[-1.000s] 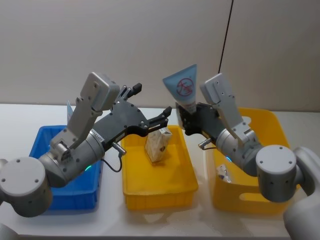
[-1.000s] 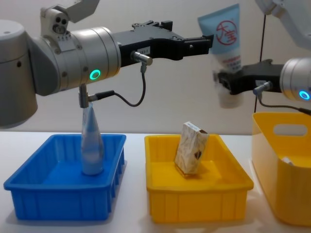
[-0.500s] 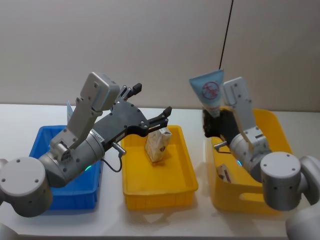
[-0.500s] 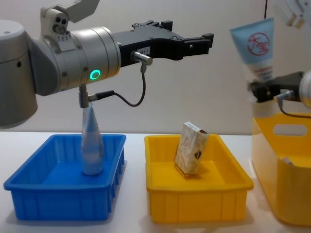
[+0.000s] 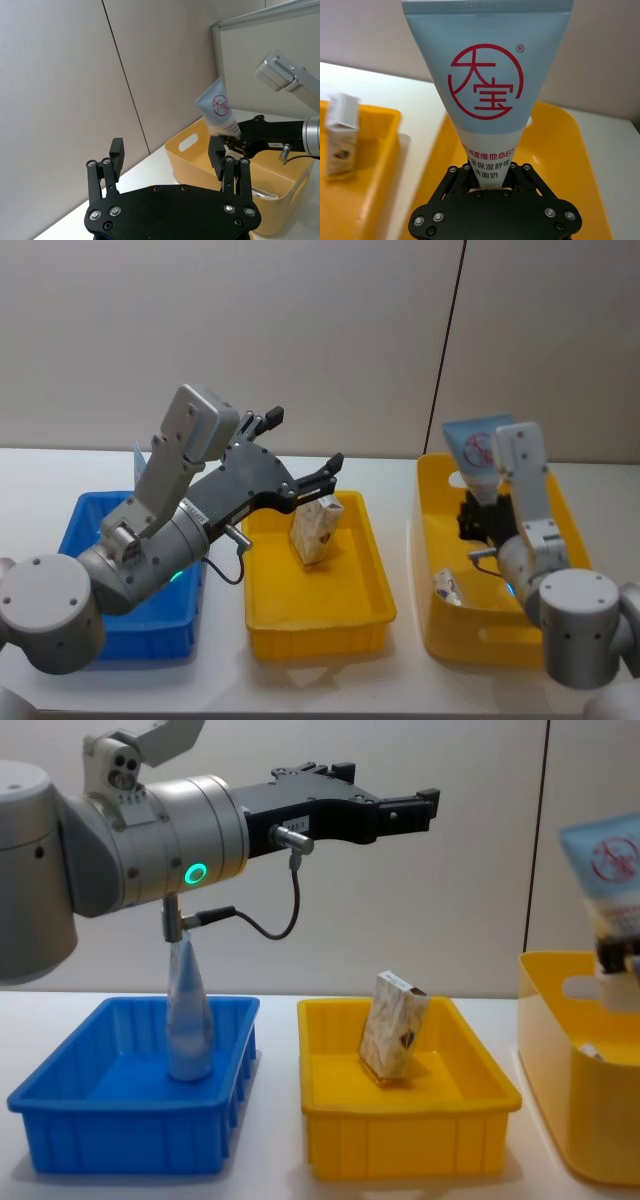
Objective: Bimanual collaborative sorting of washing and personal care products
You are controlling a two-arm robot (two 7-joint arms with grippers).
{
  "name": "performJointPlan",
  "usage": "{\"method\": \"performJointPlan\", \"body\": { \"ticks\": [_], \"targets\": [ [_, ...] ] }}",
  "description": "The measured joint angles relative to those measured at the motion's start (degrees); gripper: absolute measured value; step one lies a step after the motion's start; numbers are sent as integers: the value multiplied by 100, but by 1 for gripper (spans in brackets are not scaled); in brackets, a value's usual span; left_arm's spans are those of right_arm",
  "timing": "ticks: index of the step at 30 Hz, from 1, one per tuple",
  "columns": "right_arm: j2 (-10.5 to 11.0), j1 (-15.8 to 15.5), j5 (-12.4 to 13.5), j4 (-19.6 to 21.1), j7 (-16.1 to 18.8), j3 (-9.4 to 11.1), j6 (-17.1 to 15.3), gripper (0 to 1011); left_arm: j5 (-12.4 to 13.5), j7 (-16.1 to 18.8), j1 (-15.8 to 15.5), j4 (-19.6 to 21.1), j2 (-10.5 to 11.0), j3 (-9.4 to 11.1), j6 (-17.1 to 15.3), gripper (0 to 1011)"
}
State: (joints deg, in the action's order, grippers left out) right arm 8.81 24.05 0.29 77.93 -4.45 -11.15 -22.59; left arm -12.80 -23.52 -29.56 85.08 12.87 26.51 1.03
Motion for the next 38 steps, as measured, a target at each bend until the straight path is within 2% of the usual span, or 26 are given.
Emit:
{"method": "performJointPlan", "body": {
  "ticks": [3, 6, 11, 12, 15, 16, 18, 26, 38],
  "targets": [
    [-26, -58, 0, 0, -122, 90, -101, 302, 0, 0, 0, 0, 0, 0, 0, 1001],
    [-51, -139, 0, -7, -240, 210, -193, 370, 0, 0, 0, 0, 0, 0, 0, 1001],
    [-88, -263, -1, -7, -413, 384, -326, 564, 0, 0, 0, 0, 0, 0, 0, 1001],
    [-88, -263, -1, -7, -413, 384, -326, 577, 0, 0, 0, 0, 0, 0, 0, 1001],
    [-102, -311, 0, 5, -473, 439, -360, 710, 0, 0, 0, 0, 0, 0, 0, 1001],
    [-105, -320, -1, 11, -483, 451, -364, 710, 0, 0, 0, 0, 0, 0, 0, 1001],
    [-113, -363, -6, 39, -516, 493, -373, 805, 0, 0, 0, 0, 0, 0, 0, 1001],
    [-114, -475, -38, 182, -530, 544, -302, 1002, 0, 0, 0, 0, 0, 0, 0, 1001],
    [-110, -580, -67, 352, -495, 570, -184, 1004, 0, 0, 0, 0, 0, 0, 0, 1001]
  ]
}}
